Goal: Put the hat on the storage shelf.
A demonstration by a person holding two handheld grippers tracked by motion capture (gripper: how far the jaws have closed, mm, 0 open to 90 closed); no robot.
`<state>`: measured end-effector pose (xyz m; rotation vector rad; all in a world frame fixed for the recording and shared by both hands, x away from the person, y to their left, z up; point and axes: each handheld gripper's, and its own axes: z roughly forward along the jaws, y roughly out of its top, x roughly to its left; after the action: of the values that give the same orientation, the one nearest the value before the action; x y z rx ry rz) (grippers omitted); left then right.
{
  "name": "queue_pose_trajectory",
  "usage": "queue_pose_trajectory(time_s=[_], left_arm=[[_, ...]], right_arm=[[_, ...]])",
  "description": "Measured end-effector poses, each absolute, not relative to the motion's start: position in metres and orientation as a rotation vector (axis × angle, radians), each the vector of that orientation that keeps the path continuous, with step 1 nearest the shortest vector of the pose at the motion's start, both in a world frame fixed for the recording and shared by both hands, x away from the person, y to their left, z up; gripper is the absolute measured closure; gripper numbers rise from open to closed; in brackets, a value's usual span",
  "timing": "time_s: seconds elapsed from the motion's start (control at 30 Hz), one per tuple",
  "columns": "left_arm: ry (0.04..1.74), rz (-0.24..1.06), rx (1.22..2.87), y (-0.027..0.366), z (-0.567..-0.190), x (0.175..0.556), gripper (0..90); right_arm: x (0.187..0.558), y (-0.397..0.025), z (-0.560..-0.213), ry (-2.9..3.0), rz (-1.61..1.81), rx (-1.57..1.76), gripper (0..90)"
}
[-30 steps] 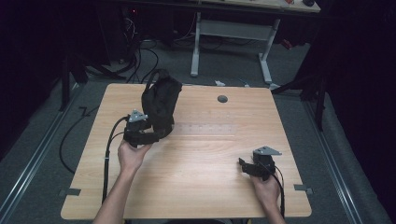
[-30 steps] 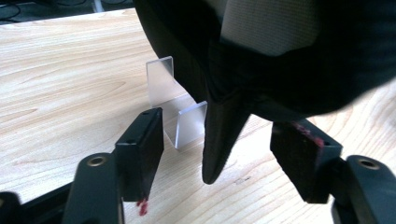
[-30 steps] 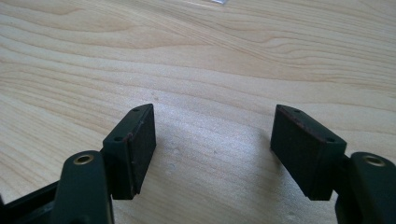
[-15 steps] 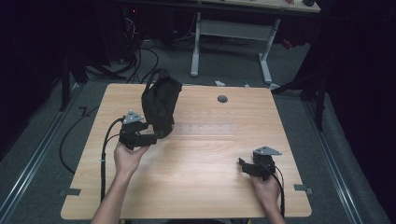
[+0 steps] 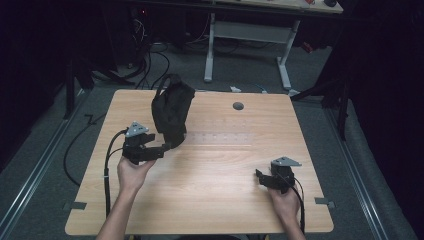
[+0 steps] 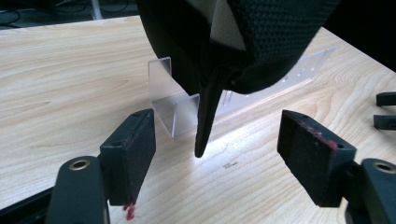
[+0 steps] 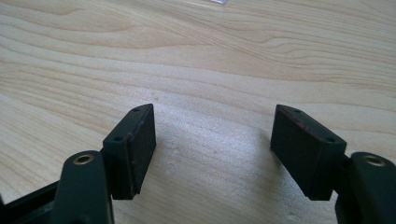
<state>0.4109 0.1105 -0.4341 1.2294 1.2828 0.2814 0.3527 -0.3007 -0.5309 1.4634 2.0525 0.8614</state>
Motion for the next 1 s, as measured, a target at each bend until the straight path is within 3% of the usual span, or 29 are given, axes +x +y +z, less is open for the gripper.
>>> queue_pose_trajectory(time_s=[1.0], left_arm=[[1.290,0.232,1.174,0.124,-0.439,0.377,28.6]], right_arm=[[0.353,-0.301,-0.531,2.053,0.862,1.464,31.2]])
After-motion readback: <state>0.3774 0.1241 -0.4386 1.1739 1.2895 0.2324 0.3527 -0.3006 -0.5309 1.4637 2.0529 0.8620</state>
